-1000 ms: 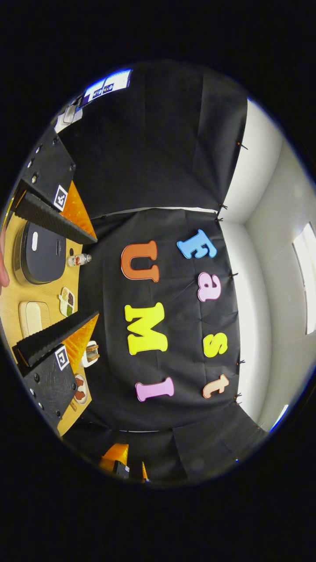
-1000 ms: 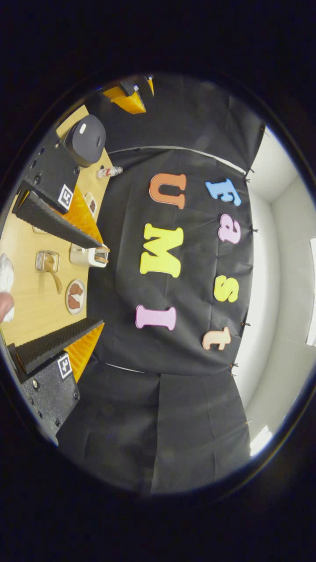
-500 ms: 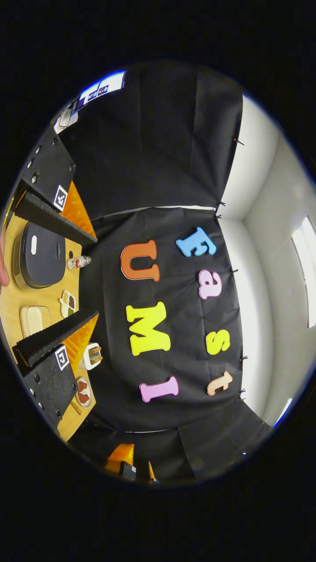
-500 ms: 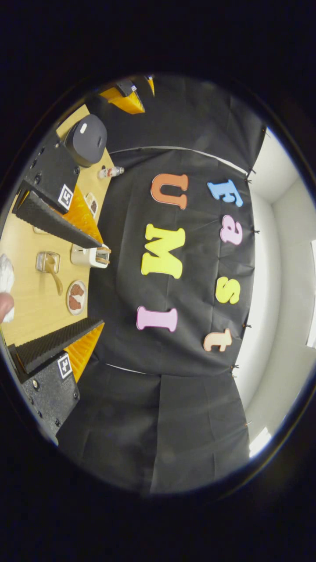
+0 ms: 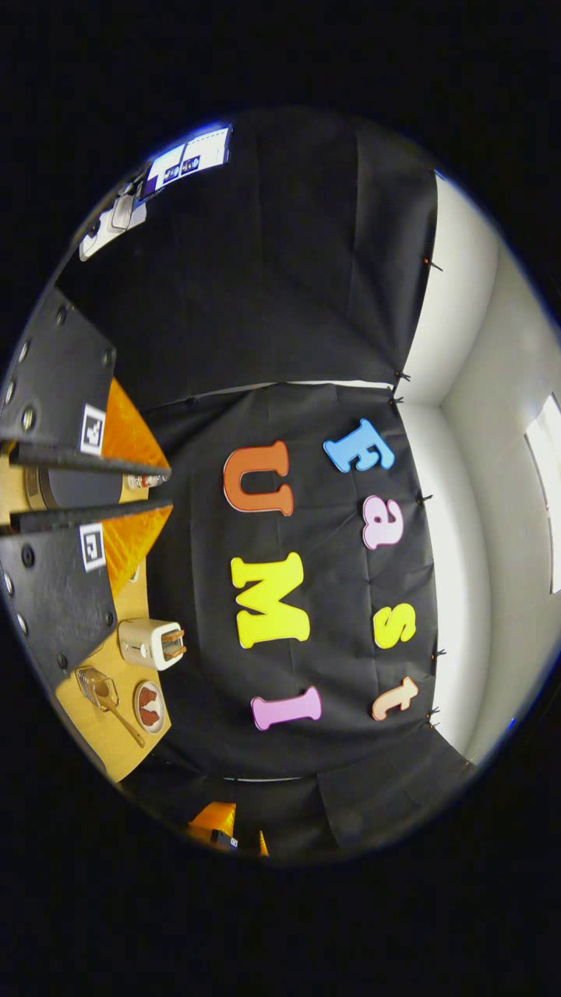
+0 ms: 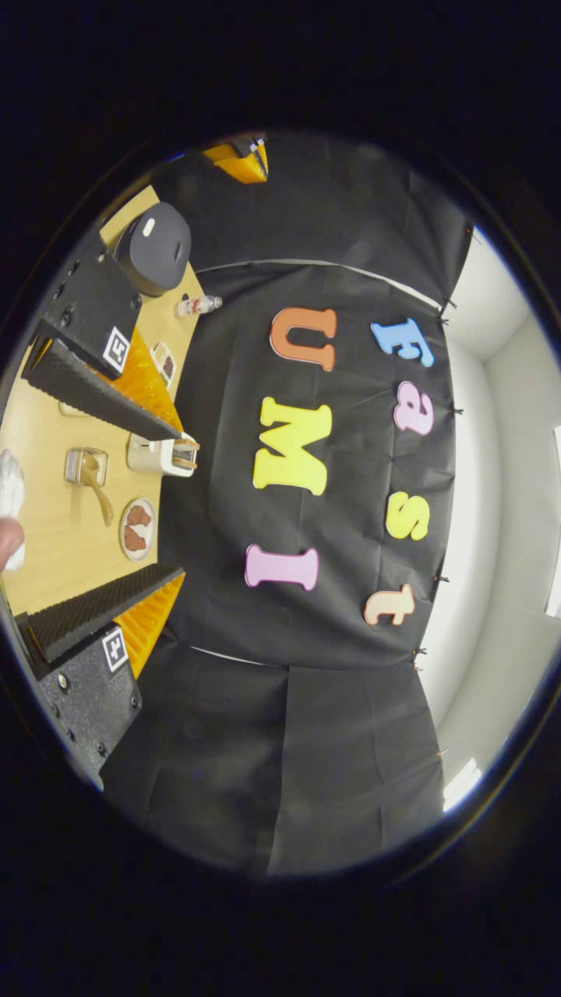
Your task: Close the left gripper, press the button to open the rice cooker; take a wooden spoon from the chopstick holder with the right hand, scoop a spoonful of rice and pour it into the rice cooker, then put the wooden spoon back into the chopstick holder.
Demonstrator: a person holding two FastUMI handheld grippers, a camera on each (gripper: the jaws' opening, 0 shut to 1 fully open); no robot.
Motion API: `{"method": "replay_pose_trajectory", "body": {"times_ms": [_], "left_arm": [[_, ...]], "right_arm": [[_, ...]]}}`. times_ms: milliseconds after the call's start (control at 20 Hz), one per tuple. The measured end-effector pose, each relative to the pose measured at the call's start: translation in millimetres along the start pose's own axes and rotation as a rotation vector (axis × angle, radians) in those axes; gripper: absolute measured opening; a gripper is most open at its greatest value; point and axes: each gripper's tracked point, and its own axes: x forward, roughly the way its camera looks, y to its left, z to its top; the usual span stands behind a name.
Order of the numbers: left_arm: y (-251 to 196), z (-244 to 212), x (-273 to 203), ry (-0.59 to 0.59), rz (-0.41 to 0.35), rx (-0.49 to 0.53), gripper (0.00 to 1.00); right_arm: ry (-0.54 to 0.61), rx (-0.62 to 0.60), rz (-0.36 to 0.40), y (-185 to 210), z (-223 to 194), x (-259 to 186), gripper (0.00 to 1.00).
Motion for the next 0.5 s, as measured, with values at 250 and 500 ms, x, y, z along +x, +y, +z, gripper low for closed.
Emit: {"method": "replay_pose_trajectory", "body": {"times_ms": [250,500], "left_arm": [[2.4,-48.1,15.8,0.159,-0.013,-0.034,0.02],[31.5,-91.9,42.9,0.245,0.053,-0.036,0.02]], "right_arm": [[0.008,-0.012,-0.002,4.6,-4.2,4.9,1.0],[0.041,-0.025,0.004,17.5,-18.9,12.8,1.0]]}}
